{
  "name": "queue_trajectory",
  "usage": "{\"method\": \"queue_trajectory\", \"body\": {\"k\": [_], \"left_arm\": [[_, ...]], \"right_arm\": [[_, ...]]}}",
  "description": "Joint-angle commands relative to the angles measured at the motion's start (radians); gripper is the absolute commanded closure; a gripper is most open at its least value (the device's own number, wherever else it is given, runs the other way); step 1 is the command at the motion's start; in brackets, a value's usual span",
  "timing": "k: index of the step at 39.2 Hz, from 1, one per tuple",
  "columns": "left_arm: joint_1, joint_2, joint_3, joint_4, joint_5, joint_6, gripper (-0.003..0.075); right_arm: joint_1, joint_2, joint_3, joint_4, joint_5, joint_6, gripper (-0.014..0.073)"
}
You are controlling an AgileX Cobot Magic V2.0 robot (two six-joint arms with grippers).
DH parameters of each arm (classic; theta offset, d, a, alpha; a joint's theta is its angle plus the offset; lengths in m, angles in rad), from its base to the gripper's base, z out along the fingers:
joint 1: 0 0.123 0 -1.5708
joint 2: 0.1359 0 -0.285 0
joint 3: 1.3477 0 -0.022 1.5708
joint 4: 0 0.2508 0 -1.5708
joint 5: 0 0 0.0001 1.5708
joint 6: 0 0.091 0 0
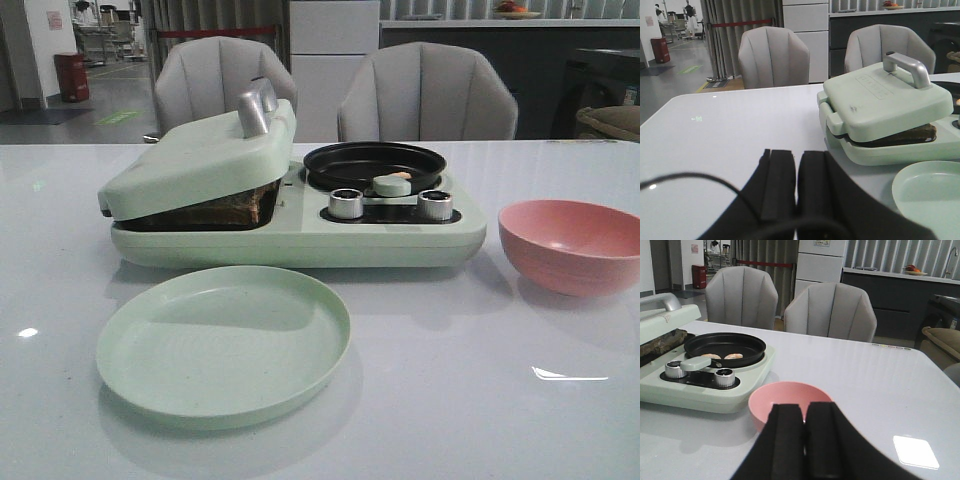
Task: Make breakfast with bread and shrimp
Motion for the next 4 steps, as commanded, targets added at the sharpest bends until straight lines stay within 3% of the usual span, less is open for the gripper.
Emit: {"method": "queue_trajectory", "body": {"k": [1, 4], "left_arm": [[0.001, -0.015, 0.020, -0.002, -0.078, -0.002, 0.0606], [0.001, -0.015, 0.020, -0.002, -0.078, -0.002, 0.0606]], "right_arm": [[-0.003, -0.022, -0.016, -0.014, -0.089, 0.001, 0.0447], [-0.003, -0.022, -0.016, -0.014, -0.089, 0.001, 0.0447]]}}
